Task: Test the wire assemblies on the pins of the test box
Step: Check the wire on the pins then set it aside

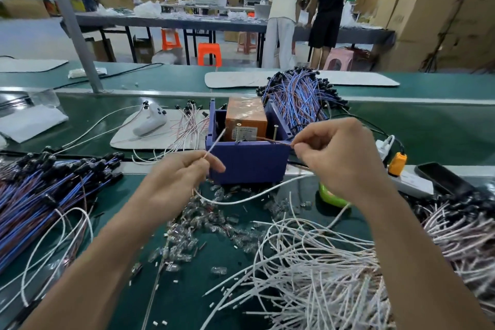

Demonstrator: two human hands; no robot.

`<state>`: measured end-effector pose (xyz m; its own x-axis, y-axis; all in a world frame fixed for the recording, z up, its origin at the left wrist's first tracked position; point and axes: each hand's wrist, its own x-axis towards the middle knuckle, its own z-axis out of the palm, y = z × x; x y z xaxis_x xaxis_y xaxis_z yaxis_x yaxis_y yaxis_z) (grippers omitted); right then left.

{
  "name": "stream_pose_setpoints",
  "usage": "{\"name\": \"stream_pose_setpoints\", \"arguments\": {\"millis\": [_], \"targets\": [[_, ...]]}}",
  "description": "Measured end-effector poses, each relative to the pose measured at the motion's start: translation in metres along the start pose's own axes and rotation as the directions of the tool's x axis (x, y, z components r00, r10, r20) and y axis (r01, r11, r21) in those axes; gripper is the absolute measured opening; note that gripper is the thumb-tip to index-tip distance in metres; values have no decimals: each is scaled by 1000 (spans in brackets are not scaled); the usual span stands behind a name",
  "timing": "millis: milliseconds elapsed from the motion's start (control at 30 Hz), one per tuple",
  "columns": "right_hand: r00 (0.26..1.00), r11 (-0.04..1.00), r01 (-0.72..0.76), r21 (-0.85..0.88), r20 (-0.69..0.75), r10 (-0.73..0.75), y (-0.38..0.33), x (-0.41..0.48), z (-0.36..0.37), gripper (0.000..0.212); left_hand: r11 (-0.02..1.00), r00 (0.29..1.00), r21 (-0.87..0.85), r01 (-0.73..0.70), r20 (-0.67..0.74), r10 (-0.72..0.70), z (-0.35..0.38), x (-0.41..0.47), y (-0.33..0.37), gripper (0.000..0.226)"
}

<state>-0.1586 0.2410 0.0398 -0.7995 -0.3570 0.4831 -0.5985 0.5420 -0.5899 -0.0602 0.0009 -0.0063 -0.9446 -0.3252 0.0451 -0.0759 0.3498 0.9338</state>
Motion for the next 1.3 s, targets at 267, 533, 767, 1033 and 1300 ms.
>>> {"name": "stream_pose_setpoints", "arguments": {"millis": [267, 533, 767, 1033, 1300], "targets": [[999, 1000, -1, -4, 53, 2, 9, 25, -9, 21, 924, 968, 342, -174, -111, 223, 12, 26, 28, 18], [992, 985, -99, 143, 95, 86, 30, 30, -8, 17, 929, 937, 295, -222, -200, 287, 19, 35, 13, 29], [986, 977, -121, 174, 131, 99, 36, 31, -5, 16, 947, 922, 244, -210, -273, 275, 17, 35, 12, 28], [983, 975, -122, 186, 157, 93, 37, 30, -1, 15, 931, 858, 50, -361, -374, 352, 25, 32, 9, 15], [986, 977, -109, 182, 148, 82, 39, 30, -1, 17, 884, 882, 387, -260, -278, 381, 24, 38, -2, 20]]}}
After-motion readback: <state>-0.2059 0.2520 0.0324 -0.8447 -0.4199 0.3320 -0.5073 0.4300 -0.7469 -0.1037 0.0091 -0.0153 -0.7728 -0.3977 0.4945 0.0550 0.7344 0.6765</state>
